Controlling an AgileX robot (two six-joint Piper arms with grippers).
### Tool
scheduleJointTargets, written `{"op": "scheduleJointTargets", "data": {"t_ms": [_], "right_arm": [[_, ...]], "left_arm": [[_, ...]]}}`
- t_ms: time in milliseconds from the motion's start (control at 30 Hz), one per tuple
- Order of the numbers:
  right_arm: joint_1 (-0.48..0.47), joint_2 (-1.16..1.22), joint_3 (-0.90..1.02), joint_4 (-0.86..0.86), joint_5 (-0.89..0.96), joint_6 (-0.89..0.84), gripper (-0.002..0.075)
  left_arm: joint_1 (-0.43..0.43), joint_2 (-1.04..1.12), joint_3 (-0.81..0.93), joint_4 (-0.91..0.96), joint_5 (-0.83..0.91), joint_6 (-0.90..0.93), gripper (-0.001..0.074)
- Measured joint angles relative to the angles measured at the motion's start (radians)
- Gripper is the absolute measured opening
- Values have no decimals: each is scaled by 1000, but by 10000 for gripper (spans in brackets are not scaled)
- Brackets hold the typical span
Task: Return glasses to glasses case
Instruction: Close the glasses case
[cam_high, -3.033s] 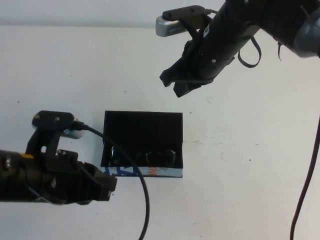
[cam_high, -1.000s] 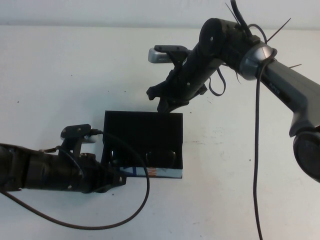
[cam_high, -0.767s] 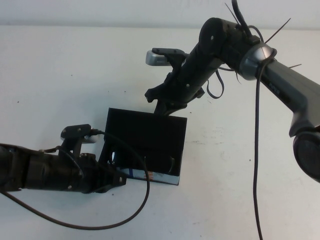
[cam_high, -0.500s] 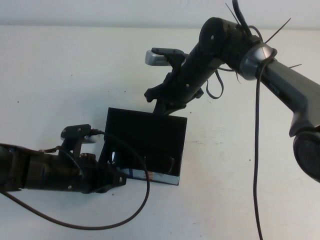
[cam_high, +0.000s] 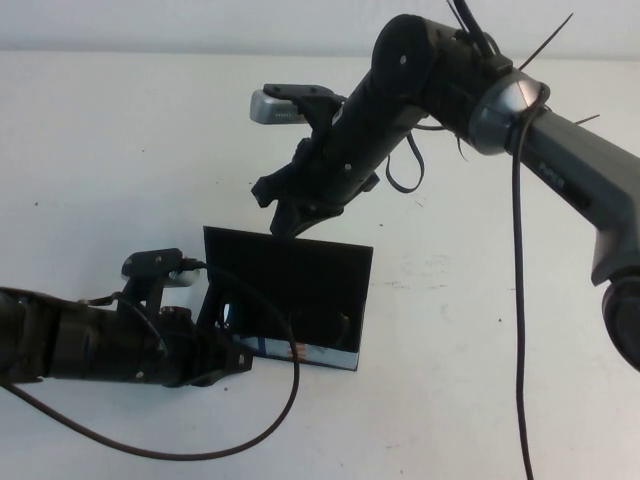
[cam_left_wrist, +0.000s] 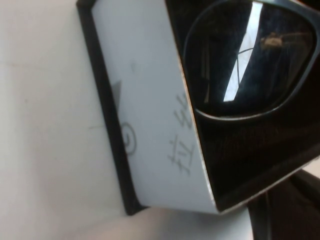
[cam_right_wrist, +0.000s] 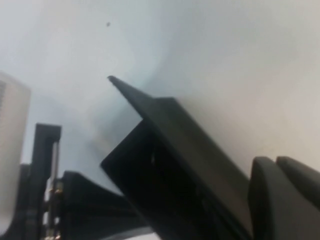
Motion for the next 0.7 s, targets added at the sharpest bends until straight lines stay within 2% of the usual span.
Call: {"op": "scheduleJointTargets", "data": {"t_ms": [267,700], "right_arm": [[48,-60,112,-12,0,0,-11],[107,-68,195,-30,0,-5,-11]], "left_arm": [[0,-42,0,92,-29,-60,-4],[0,-330,2,718,-22,-666,-4]]}}
